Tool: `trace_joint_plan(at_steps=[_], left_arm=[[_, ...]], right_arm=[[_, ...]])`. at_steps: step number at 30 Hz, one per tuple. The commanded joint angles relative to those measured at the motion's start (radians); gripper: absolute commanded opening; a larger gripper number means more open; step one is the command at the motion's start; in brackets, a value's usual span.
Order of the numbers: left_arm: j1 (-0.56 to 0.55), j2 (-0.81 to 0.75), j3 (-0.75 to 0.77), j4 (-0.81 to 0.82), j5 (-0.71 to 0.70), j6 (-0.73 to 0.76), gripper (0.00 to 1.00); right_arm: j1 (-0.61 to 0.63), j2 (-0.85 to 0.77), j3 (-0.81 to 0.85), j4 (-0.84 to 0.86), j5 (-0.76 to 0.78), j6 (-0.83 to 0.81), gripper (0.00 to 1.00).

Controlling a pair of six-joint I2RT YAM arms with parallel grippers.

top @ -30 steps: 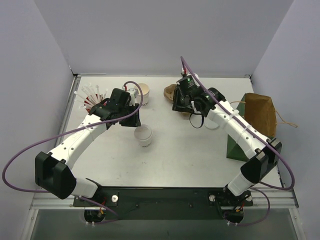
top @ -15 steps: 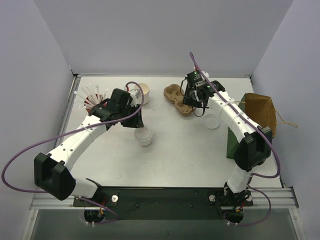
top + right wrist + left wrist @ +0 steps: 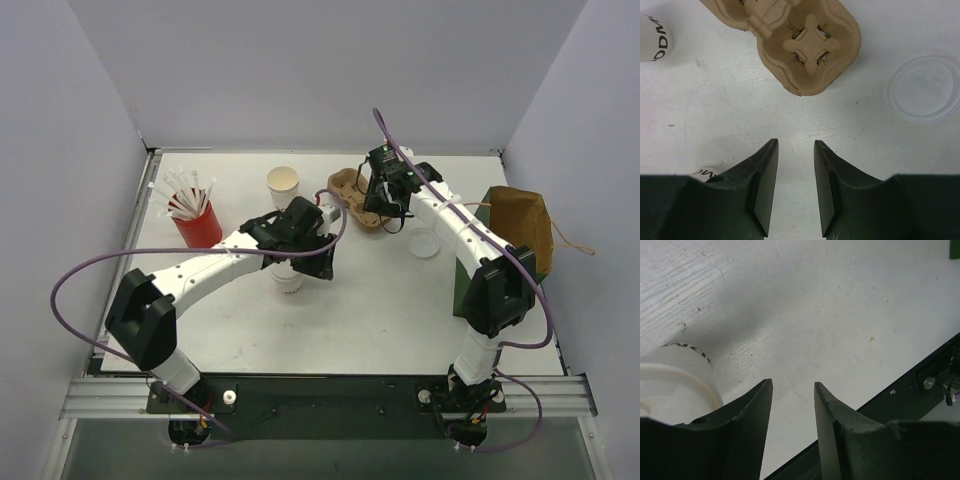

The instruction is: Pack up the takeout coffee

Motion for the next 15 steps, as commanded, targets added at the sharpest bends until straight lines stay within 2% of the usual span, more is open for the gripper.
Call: trace_joint_plan(at_steps=[1,7,15], left_arm=[[-0.036,0.105,0.079,0.092,-0.037,-0.025,0.49],[-0.071,0.261,0.134,0.075,-0.229,-0.014,0.49],[-0.077,0.344,0.095,0.092,-0.313,0.0,0.49]], right_arm=[[-0.016,-0.044,-0.01,-0.009,0.058,0.006,0.31],[-0.041,-0.069,-0.035,-0.009,0.071,0.015,0.31],[-0.053,-0.112,-0.073,0.0,0.061,0.017,0.31]])
